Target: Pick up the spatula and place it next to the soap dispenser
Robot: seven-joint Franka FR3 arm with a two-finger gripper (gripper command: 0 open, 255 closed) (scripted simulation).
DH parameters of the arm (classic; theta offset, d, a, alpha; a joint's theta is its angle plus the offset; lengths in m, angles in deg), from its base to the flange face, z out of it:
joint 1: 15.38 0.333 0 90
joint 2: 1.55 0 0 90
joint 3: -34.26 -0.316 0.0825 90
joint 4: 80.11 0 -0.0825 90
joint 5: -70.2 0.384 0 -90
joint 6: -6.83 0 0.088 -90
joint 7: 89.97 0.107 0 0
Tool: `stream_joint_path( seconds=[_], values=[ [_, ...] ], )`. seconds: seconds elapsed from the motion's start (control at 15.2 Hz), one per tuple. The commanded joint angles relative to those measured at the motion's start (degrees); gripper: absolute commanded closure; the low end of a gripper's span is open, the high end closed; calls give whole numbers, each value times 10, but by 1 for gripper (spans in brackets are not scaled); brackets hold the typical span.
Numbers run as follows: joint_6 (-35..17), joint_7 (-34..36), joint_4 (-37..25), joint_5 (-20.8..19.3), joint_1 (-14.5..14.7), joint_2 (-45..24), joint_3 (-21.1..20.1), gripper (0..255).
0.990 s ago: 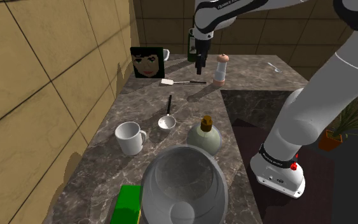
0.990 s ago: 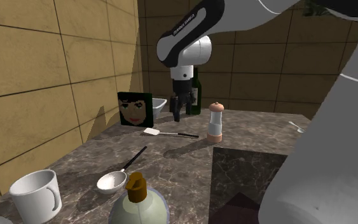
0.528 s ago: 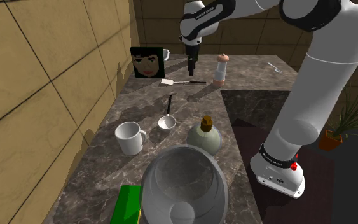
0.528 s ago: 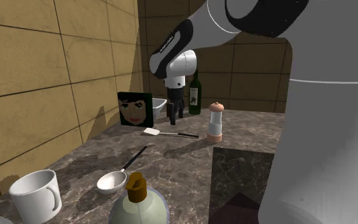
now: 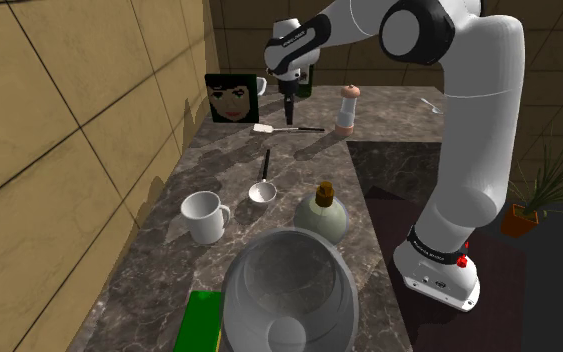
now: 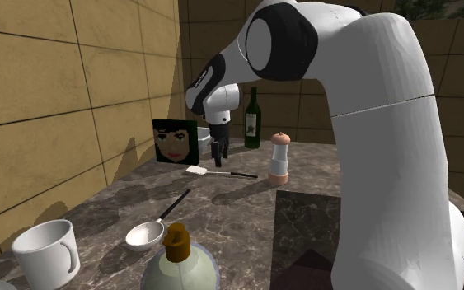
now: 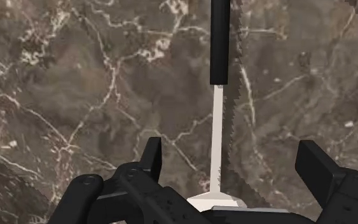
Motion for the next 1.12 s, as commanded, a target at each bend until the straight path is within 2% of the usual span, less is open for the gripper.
stream_joint_path(
  seconds=[0.0,0.33,0.79,0.86,1.06],
  values=[
    [-13,-5,1,3,-2,-12,-2,0],
    [-44,-8,18,7,-4,-26,-3,0],
    [-43,-8,18,7,-4,-26,-3,0],
    [-43,-8,18,7,-4,-26,-3,255],
    [-43,-8,18,7,-4,-26,-3,255]
  ],
)
